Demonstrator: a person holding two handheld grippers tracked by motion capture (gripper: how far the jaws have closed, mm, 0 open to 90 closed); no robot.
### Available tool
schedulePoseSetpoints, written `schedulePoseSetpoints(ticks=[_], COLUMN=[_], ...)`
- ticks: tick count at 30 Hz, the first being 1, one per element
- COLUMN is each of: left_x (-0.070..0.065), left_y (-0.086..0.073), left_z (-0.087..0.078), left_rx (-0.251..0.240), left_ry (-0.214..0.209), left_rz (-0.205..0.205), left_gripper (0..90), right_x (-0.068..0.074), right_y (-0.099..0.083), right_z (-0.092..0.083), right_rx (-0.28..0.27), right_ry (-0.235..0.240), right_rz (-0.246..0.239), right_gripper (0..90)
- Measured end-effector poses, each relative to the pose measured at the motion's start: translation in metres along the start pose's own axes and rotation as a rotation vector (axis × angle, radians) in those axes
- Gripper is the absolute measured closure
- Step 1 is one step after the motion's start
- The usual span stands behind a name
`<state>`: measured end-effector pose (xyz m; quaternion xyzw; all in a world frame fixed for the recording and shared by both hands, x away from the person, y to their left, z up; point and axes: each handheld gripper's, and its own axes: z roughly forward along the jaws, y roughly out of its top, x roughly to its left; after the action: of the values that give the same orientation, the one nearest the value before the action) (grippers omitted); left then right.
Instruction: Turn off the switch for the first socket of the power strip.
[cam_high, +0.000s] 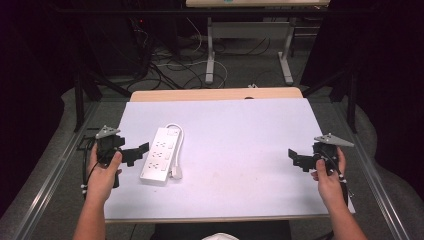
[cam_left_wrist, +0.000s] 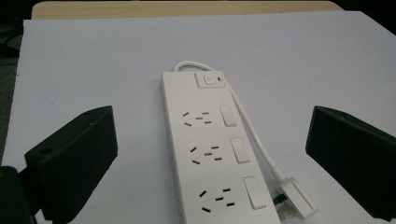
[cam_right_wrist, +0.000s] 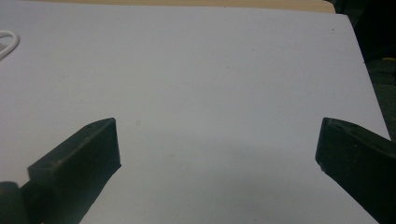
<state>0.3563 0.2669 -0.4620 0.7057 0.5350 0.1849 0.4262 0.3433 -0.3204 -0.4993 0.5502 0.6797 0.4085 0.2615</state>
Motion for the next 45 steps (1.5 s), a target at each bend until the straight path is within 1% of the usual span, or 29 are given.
schedulePoseSetpoints(ticks=[1, 5, 7, 10, 11, 13, 14, 15, 16, 17, 18, 19, 21, 22, 24, 25, 27, 28, 32, 33, 34, 35, 36, 38, 39, 41, 42, 43, 45], left_x=[0.001, 0.0, -0.001, -0.004, -0.006, -0.007, -0.008, -0.007, -0.008, -0.008, -0.008, -0.008, -0.008, -0.008, -0.01, -0.011, -0.013, -0.015, -0.022, -0.024, -0.024, -0.025, -0.027, -0.028, -0.029, -0.031, -0.032, -0.034, -0.036], left_y=[0.001, 0.0, 0.001, 0.002, 0.002, 0.004, 0.004, 0.004, 0.004, 0.004, 0.003, 0.002, 0.0, 0.001, 0.001, 0.002, 0.002, 0.001, 0.001, 0.001, 0.001, 0.001, 0.001, 0.0, 0.0, 0.0, 0.0, -0.001, -0.002], left_z=[-0.001, 0.0, -0.001, 0.0, 0.001, 0.002, 0.003, 0.004, 0.006, 0.006, 0.007, 0.008, 0.009, 0.008, 0.008, 0.007, 0.006, 0.007, 0.009, 0.009, 0.009, 0.009, 0.01, 0.011, 0.012, 0.013, 0.013, 0.015, 0.016], left_rx=[0.008, -0.002, 0.017, 0.016, 0.008, 0.017, 0.015, 0.012, 0.01, 0.019, 0.016, 0.028, 0.021, 0.031, 0.02, 0.03, 0.033, 0.021, 0.026, 0.038, 0.049, 0.048, 0.045, 0.042, 0.04, 0.056, 0.063, 0.047, 0.057], left_ry=[0.002, 0.002, 0.005, -0.001, 0.002, 0.0, 0.0, 0.003, 0.0, 0.0, 0.004, 0.002, 0.009, 0.009, 0.016, 0.014, 0.009, 0.006, 0.01, 0.004, -0.003, -0.003, 0.0, -0.002, -0.006, -0.006, -0.006, 0.002, 0.003], left_rz=[0.007, -0.027, -0.029, -0.014, -0.019, -0.003, -0.008, 0.008, -0.006, 0.003, 0.011, 0.011, 0.026, 0.034, 0.034, 0.035, 0.047, 0.046, 0.049, 0.052, 0.059, 0.065, 0.062, 0.061, 0.059, 0.079, 0.079, 0.079, 0.09], left_gripper=[2.9, 9.3, 11.4, 11.5, 11.4, 11.1, 10.9, 10.4, 9.8, 9.4, 9.0, 8.3, 6.2, 4.9, 3.2, 2.6, 1.2, 0.2, 0.1, 0.1, 0.1, 0.1, 0.2, 0.2, 0.2, 0.1, 0.1, 0.2, 0.2], right_x=[0.0, 0.001, 0.001, 0.001, 0.002, 0.001, 0.001, 0.001, 0.0, -0.001, -0.001, -0.002, -0.002, -0.002, -0.001, 0.0, 0.0, -0.001, 0.0, 0.0, 0.001, 0.002, 0.002, 0.004, 0.004, 0.004, 0.004, 0.004, 0.005], right_y=[0.0, -0.001, -0.001, -0.001, -0.001, -0.002, -0.002, -0.003, -0.003, -0.003, -0.003, -0.003, -0.003, -0.003, -0.004, -0.004, -0.003, -0.003, -0.002, -0.002, -0.001, -0.001, -0.001, -0.001, -0.002, -0.002, -0.002, -0.002, -0.002], right_z=[0.0, 0.0, 0.0, 0.001, 0.001, 0.001, 0.002, 0.002, 0.004, 0.004, 0.005, 0.005, 0.006, 0.006, 0.007, 0.007, 0.005, 0.005, 0.004, 0.004, 0.003, 0.004, 0.004, 0.006, 0.007, 0.007, 0.008, 0.008, 0.008], right_rx=[-0.001, 0.003, 0.0, -0.002, -0.005, 0.004, 0.004, 0.007, 0.001, 0.014, 0.009, 0.008, 0.018, 0.016, 0.008, 0.009, 0.014, 0.011, -0.008, -0.003, -0.001, -0.004, 0.001, 0.002, 0.002, 0.01, 0.009, 0.009, 0.011], right_ry=[0.002, 0.002, 0.0, 0.001, 0.001, 0.006, 0.005, 0.006, -0.002, 0.001, -0.003, -0.006, 0.0, -0.001, 0.0, -0.001, 0.002, 0.001, -0.003, 0.006, 0.009, 0.002, 0.009, 0.007, 0.008, 0.019, 0.018, 0.017, 0.018], right_rz=[-0.008, -0.009, -0.007, -0.012, -0.01, -0.004, -0.005, 0.0, -0.002, 0.002, 0.01, 0.011, 0.017, 0.013, 0.012, 0.018, 0.008, 0.004, 0.011, 0.003, 0.011, 0.006, 0.0, 0.005, -0.007, -0.007, -0.007, -0.004, 0.002], right_gripper=[0.0, 0.0, 0.0, 0.0, 0.0, 0.0, 0.0, 0.0, 0.0, 0.0, 0.0, 0.0, 0.0, 0.0, 0.0, 0.0, 0.0, 0.0, 0.0, 0.0, 0.0, 0.0, 0.0, 0.0, 0.0, 0.0, 0.0, 0.0, 0.0])
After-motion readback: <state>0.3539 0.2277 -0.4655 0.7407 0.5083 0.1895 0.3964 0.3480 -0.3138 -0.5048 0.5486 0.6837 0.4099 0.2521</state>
